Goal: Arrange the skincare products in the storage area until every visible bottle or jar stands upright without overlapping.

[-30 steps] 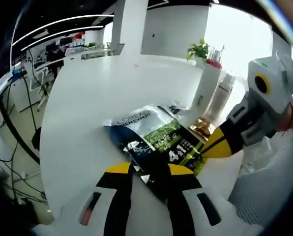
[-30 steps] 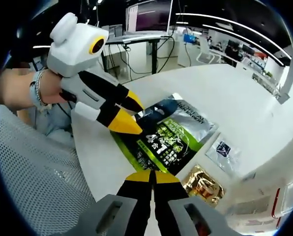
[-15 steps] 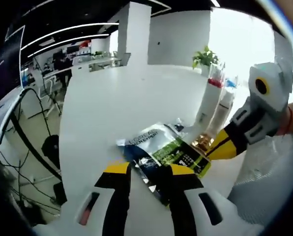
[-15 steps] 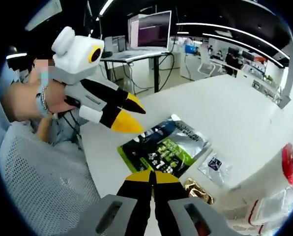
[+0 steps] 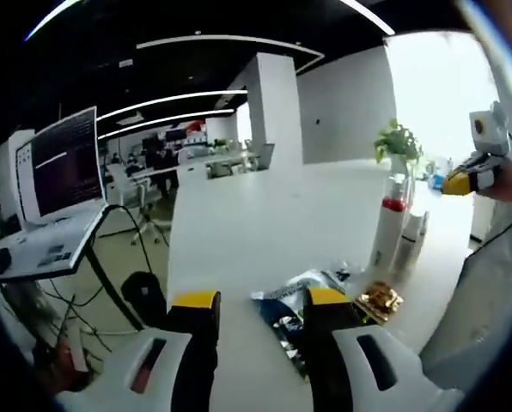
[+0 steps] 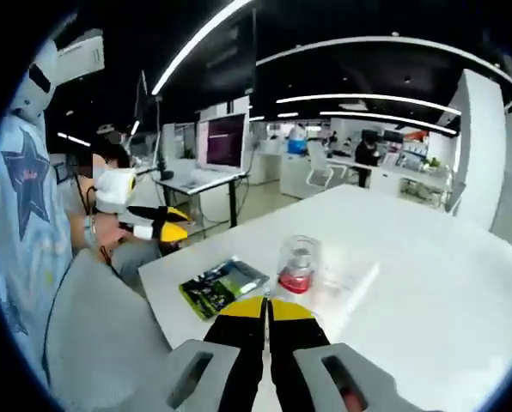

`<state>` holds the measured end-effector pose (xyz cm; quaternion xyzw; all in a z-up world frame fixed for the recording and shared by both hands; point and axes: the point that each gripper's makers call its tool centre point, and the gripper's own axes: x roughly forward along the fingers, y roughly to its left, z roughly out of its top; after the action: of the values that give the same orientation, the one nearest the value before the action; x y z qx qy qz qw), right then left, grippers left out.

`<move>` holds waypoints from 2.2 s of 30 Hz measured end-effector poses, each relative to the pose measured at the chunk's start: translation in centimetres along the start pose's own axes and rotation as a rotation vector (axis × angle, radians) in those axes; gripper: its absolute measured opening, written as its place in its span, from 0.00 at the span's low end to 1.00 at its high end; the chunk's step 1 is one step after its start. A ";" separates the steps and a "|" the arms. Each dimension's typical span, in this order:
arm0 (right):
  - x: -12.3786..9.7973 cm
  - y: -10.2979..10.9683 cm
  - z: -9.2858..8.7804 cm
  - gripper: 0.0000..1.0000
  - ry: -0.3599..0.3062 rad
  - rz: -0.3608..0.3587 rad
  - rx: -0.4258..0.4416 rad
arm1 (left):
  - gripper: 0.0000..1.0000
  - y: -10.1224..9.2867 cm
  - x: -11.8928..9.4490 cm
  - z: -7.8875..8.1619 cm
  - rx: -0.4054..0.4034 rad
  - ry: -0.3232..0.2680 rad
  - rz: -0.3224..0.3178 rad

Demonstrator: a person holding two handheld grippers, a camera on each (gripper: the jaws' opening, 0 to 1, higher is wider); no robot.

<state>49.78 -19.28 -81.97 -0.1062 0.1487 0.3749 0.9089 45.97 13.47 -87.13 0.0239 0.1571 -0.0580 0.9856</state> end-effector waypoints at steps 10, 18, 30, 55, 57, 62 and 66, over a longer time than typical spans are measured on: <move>-7.4 -11.4 -1.7 0.04 -0.038 -0.334 0.014 | 0.50 -1.6 -1.5 1.1 -0.019 -0.055 0.025; -10.4 -15.8 -2.7 0.10 -0.012 -0.362 -0.023 | 0.56 -2.7 -2.8 1.1 0.003 -0.046 0.094; -5.9 -6.6 -4.2 0.34 -0.163 -0.234 0.270 | 0.64 -2.3 -3.6 1.0 0.049 -0.051 0.240; -4.2 -3.9 -8.2 0.44 0.037 -0.328 0.187 | 0.59 -4.0 -4.0 -1.6 -0.001 0.012 0.183; -4.2 -3.7 -8.3 0.43 0.053 -0.325 0.176 | 0.58 -3.8 -4.2 -1.7 -0.008 0.012 0.196; -4.3 -4.2 -8.8 0.42 0.062 -0.321 0.165 | 0.56 -3.7 -4.3 -1.9 0.002 0.023 0.206; -4.4 -4.6 -9.6 0.39 0.091 -0.320 0.170 | 0.55 -3.6 -4.3 -2.0 -0.012 0.027 0.213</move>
<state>48.31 -28.23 -88.99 -0.0682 0.2021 0.2066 0.9549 40.86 10.52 -87.79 0.0355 0.1674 0.0482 0.9841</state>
